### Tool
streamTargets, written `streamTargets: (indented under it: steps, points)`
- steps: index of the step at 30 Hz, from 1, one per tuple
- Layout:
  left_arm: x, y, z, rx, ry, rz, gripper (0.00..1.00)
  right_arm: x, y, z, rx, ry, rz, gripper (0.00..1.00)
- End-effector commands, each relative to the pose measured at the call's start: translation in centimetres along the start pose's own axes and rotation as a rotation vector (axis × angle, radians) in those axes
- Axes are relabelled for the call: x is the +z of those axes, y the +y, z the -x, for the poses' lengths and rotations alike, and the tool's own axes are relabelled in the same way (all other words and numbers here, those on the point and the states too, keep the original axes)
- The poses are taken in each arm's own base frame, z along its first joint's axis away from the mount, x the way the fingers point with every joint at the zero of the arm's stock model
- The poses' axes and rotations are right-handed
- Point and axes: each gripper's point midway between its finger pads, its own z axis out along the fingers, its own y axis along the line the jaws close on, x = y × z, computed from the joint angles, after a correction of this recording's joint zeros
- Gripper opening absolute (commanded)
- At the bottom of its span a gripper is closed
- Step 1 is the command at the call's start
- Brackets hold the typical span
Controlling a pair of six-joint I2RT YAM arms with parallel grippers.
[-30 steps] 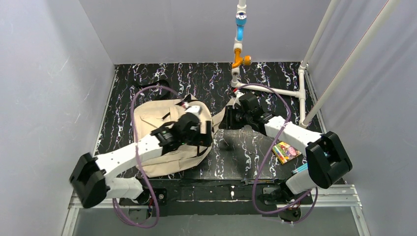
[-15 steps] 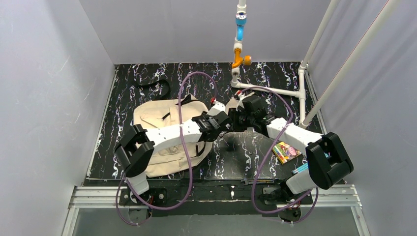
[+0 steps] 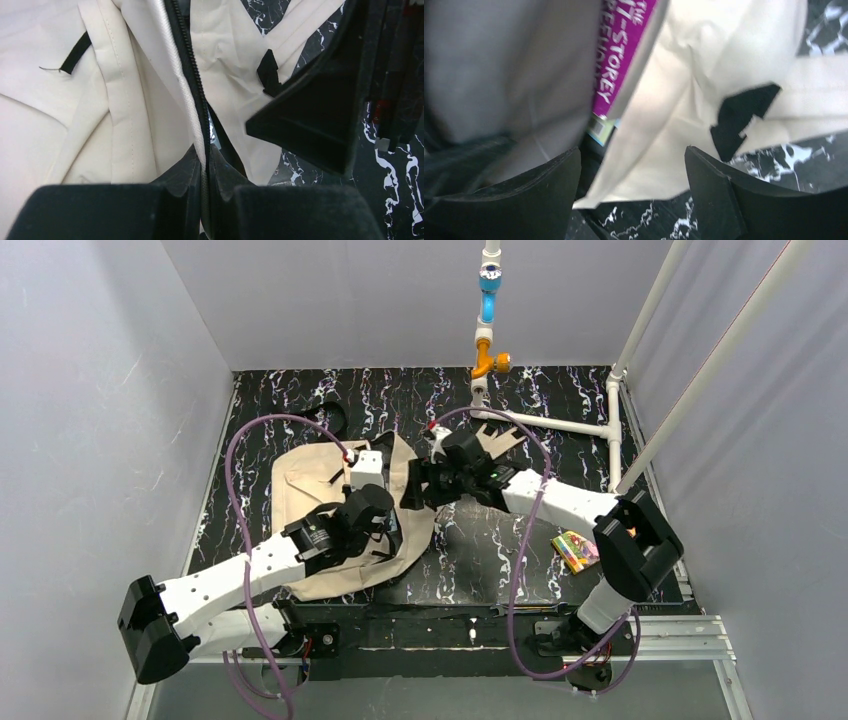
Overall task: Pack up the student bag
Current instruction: Adjust the student bag at the center of the board.
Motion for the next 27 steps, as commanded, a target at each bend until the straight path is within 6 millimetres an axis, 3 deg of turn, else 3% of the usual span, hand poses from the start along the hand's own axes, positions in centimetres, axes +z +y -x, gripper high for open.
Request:
streamTargets:
  steps: [1, 7, 14, 15, 18, 20, 23, 27]
  points:
    - [0.1, -0.2, -0.1, -0.129, -0.033, -0.016, 0.00, 1.3, 1.6, 2.7, -0.067, -0.057, -0.101, 0.87]
    - [0.1, 0.2, -0.7, -0.191, -0.038, -0.004, 0.00, 4.0, -1.4, 0.7, -0.159, 0.018, -0.476, 0.92]
    - [-0.1, 1.5, -1.6, -0.261, -0.046, 0.036, 0.00, 5.3, -2.4, -1.2, -0.292, -0.007, -0.628, 0.85]
    - [-0.2, 1.6, -1.8, -0.269, -0.047, 0.035, 0.00, 5.3, -3.0, -1.2, -0.295, -0.008, -0.665, 0.78]
    - [-0.2, 1.9, -2.3, -0.274, -0.035, 0.041, 0.00, 4.5, -3.8, -0.4, -0.275, -0.062, -0.725, 0.32]
    - [-0.3, 2.0, -2.6, -0.273, -0.024, 0.050, 0.00, 3.3, -3.3, 0.5, -0.252, -0.116, -0.717, 0.15]
    - [-0.1, 2.2, -3.1, -0.265, -0.009, 0.066, 0.00, 0.5, -3.6, 1.2, -0.183, -0.204, -0.725, 0.01]
    - [0.8, 1.8, -3.5, -0.255, 0.017, 0.079, 0.00, -2.9, -3.7, 0.4, -0.051, -0.323, -0.561, 0.01]
